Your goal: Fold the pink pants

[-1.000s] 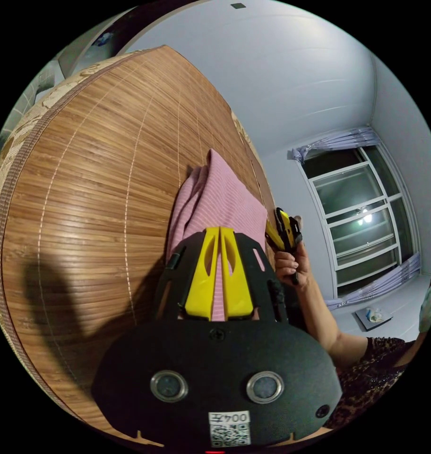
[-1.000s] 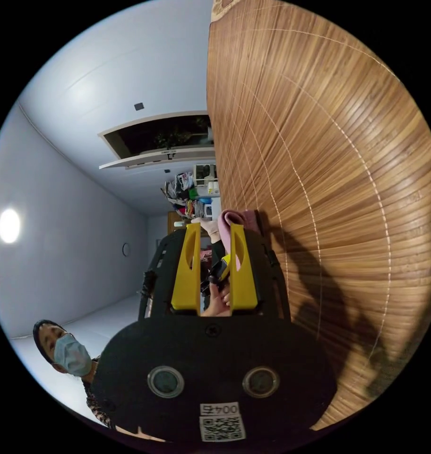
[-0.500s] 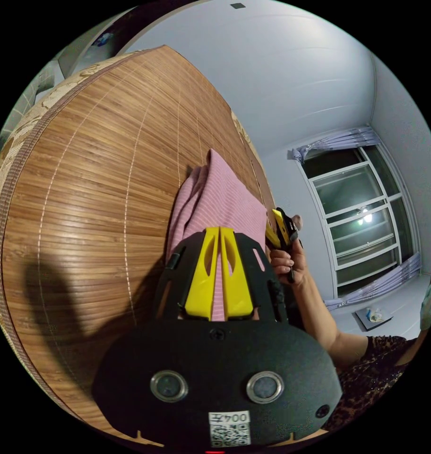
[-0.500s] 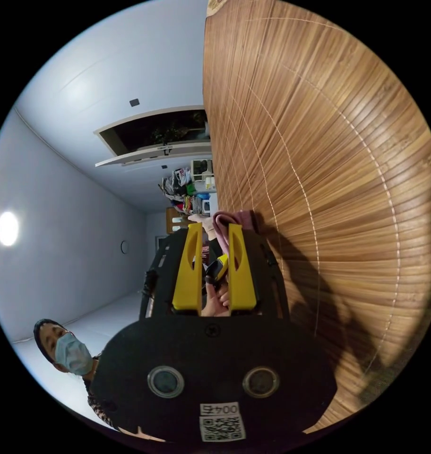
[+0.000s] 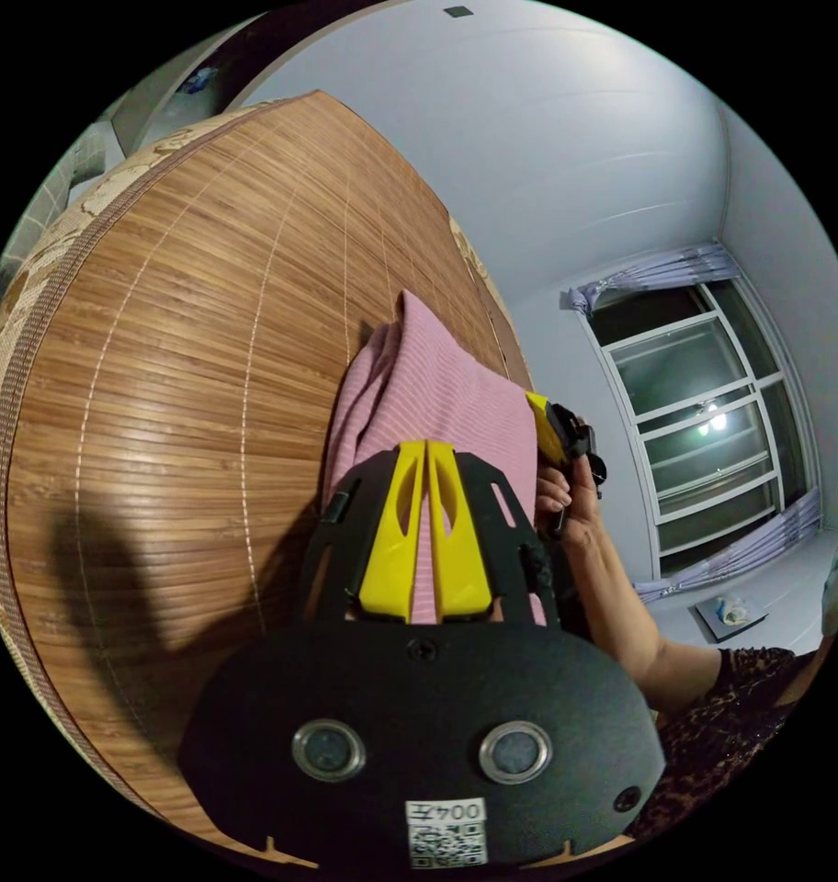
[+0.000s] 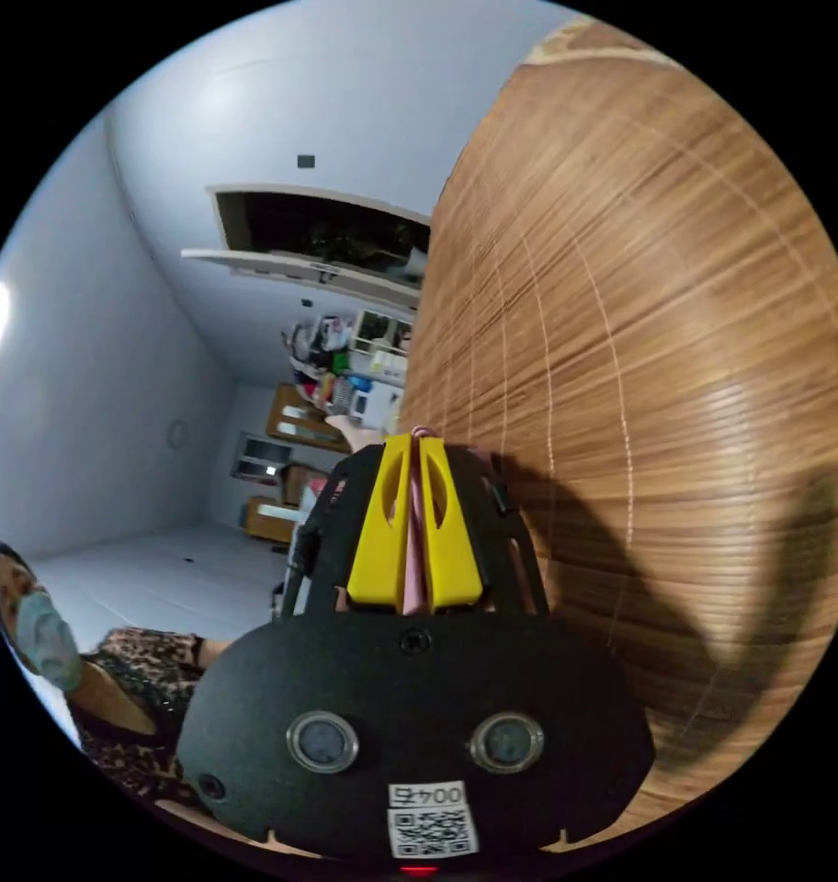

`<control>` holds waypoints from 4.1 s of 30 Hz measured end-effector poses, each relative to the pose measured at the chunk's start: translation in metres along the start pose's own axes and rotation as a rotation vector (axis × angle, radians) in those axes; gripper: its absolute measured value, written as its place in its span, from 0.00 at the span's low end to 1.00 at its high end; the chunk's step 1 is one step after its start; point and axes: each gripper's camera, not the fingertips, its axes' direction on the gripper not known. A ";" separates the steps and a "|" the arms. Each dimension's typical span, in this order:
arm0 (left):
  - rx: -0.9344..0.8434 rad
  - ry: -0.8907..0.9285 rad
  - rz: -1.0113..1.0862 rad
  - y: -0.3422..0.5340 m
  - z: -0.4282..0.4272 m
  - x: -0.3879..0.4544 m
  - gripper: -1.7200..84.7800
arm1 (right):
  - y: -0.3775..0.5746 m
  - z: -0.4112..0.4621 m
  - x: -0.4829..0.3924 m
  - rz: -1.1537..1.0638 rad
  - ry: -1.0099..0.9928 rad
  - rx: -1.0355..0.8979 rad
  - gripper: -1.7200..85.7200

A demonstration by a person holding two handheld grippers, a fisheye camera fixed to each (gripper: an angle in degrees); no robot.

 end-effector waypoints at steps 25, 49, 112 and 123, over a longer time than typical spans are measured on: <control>-0.001 -0.018 0.002 0.025 -0.013 0.032 0.03 | 0.059 0.048 -0.083 -0.229 0.324 0.046 0.09; -0.152 -0.241 0.197 0.076 -0.005 0.133 0.02 | 0.135 0.022 -0.126 -0.218 0.348 0.050 0.10; -0.321 -0.387 0.167 0.119 -0.121 0.113 0.02 | 0.444 0.062 -0.242 -0.212 0.663 -0.030 0.07; -0.182 -0.294 0.065 0.126 -0.149 0.103 0.02 | 0.442 0.025 -0.235 -0.141 0.488 0.002 0.10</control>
